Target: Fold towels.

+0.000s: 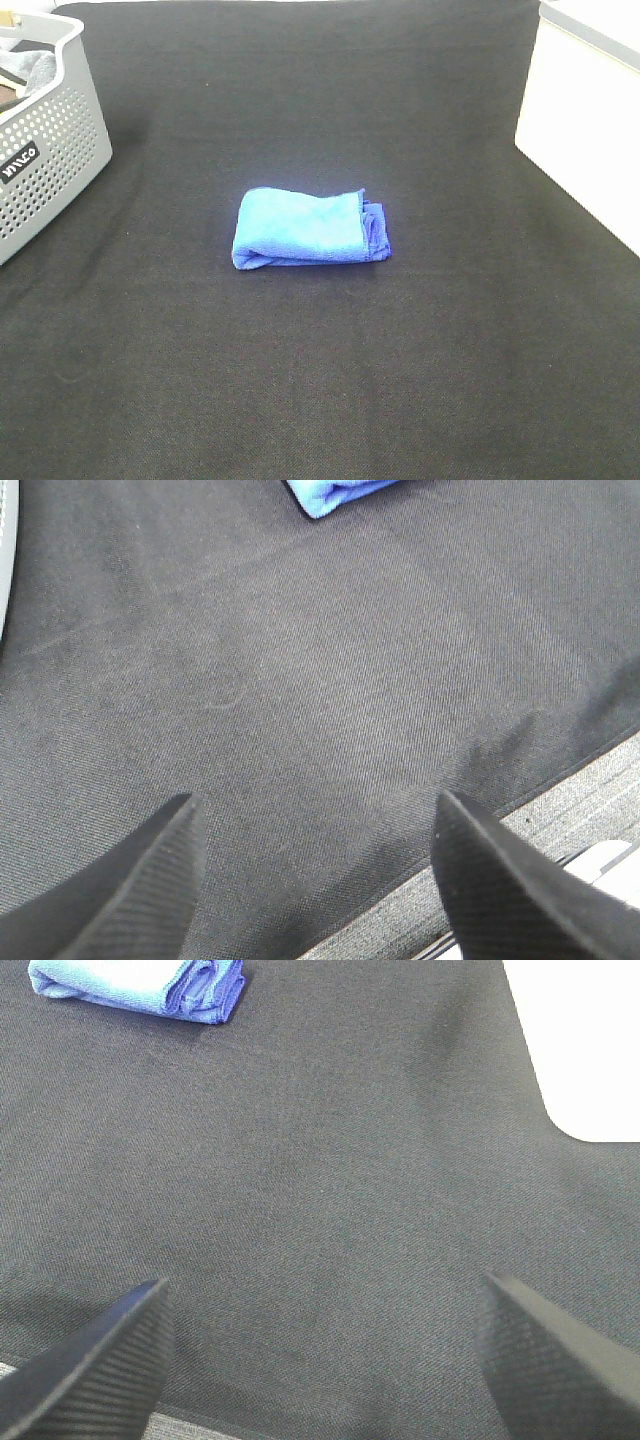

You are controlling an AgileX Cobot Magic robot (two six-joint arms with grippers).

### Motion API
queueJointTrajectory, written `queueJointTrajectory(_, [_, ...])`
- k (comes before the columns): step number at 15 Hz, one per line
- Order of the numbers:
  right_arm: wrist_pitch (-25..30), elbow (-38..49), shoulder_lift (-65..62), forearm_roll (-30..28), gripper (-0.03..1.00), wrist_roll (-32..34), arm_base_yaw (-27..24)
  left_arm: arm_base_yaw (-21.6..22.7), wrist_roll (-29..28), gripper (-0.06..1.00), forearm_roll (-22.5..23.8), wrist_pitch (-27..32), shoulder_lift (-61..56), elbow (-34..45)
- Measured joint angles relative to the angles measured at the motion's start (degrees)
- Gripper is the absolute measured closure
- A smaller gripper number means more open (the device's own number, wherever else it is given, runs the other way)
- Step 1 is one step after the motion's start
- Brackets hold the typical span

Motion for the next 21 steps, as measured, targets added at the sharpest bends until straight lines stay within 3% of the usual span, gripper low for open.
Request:
queueJointTrajectory(5, [0.0, 0.06, 0.0, 0.0, 0.19, 0.0, 0.0, 0.06, 0.17, 0.32, 0.0, -0.17, 0.0, 0.0])
queueJointTrajectory(7, [0.0, 0.06, -0.06, 0.06, 0.19, 0.0, -0.34, 4.3, 0.17, 0.32, -0.23, -0.17, -0.57, 0.0])
queueJointTrajectory(10, [-0.06, 0.06, -3.04, 0.17, 0.19, 0.0, -6.82, 13.87, 0.17, 0.32, -0.23, -0.29, -7.1, 0.11])
queueJointTrajectory(12, [-0.06, 0.06, -7.51, 0.17, 0.19, 0.0, -11.17, 17.99, 0.17, 0.32, -0.23, -0.29, -12.55, 0.29])
queueJointTrajectory(21, [-0.06, 0.17, -10.94, 0.4, 0.19, 0.0, -11.8, 18.91, 0.23, 0.31, -0.4, -0.23, -15.58, 0.29])
